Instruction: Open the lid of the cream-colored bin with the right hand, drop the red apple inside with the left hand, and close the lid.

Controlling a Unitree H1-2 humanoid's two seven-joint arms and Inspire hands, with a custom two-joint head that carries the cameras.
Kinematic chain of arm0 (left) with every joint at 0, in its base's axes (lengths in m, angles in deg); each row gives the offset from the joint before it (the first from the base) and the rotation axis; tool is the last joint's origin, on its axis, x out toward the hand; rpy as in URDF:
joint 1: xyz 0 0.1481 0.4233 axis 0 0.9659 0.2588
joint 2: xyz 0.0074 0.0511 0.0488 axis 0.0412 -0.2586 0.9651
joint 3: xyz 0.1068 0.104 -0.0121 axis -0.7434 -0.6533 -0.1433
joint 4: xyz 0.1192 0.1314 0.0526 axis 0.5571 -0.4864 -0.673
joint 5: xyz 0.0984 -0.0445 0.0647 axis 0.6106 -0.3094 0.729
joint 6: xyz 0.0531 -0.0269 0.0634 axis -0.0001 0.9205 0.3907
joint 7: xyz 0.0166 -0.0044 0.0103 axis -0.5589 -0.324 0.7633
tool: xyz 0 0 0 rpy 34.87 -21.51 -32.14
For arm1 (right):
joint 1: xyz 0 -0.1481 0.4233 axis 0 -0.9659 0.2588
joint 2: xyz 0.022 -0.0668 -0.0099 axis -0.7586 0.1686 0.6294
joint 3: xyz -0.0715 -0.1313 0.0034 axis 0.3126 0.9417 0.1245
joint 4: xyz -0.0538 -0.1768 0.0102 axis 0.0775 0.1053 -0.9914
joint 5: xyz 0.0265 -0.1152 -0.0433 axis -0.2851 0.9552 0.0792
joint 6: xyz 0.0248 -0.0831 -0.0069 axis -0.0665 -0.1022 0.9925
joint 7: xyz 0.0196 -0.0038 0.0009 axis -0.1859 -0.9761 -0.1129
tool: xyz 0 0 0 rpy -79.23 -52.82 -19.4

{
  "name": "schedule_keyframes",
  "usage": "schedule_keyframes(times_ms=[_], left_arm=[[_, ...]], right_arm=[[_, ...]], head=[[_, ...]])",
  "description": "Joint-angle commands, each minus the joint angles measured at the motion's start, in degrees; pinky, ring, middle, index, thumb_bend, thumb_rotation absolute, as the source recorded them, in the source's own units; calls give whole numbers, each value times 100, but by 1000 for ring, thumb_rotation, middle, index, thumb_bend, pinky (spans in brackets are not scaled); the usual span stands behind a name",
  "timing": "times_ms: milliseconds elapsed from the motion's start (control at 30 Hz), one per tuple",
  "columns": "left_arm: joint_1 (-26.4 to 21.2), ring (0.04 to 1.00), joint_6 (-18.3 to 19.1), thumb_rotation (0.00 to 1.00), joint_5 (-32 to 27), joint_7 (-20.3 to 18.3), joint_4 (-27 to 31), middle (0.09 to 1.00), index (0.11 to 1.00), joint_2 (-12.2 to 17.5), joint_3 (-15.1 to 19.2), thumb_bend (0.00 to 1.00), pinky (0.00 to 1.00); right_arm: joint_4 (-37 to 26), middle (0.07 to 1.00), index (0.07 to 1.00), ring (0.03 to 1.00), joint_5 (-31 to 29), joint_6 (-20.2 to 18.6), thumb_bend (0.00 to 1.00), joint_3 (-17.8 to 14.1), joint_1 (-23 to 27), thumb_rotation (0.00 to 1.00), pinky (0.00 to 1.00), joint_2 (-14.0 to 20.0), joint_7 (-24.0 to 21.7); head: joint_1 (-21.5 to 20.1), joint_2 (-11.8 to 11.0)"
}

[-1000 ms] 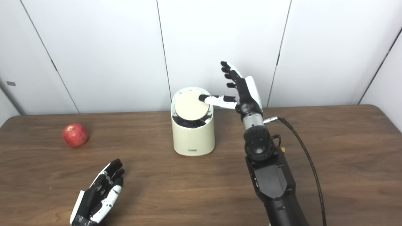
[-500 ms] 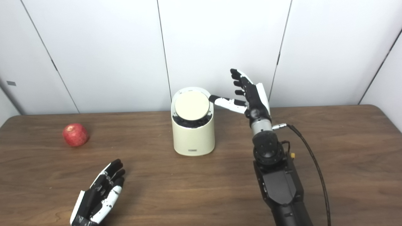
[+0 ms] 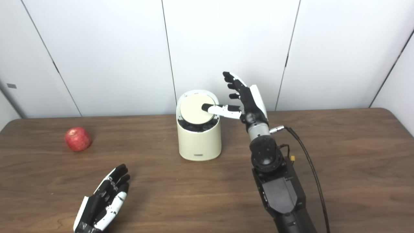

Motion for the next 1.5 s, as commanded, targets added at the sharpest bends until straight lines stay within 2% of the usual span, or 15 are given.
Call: schedule_keyframes(times_ms=[0,400,533,633,767,1200,1467], left_arm=[[6,908,-74,266,-51,-56,68,914,898,28,-16,296,926],[30,905,-59,272,-53,-37,138,909,895,16,-16,303,921],[62,903,-37,279,-45,-40,205,910,898,24,-22,302,916],[80,907,-55,286,-62,-71,215,914,903,53,-23,296,916],[89,905,-87,301,-76,-84,207,912,903,59,-18,295,917],[87,898,-149,311,-104,-101,201,903,897,41,-25,285,915],[76,900,-149,315,-98,-101,221,901,897,45,-27,281,917]], right_arm=[[-243,867,856,857,74,18,883,25,360,305,742,-50,-8],[-162,847,835,853,350,175,895,213,429,167,768,-100,113],[-76,825,813,833,492,326,902,205,410,136,756,-151,366],[-4,808,794,805,668,474,894,205,390,115,704,-192,653],[25,809,793,818,733,532,869,210,377,113,724,-187,769],[266,818,780,817,1081,920,907,345,383,67,750,-75,938],[291,805,788,780,1494,921,960,542,414,101,697,88,907]], head=[[-6,1],[48,65],[35,93],[13,107],[4,127],[-1,176],[-9,200]])
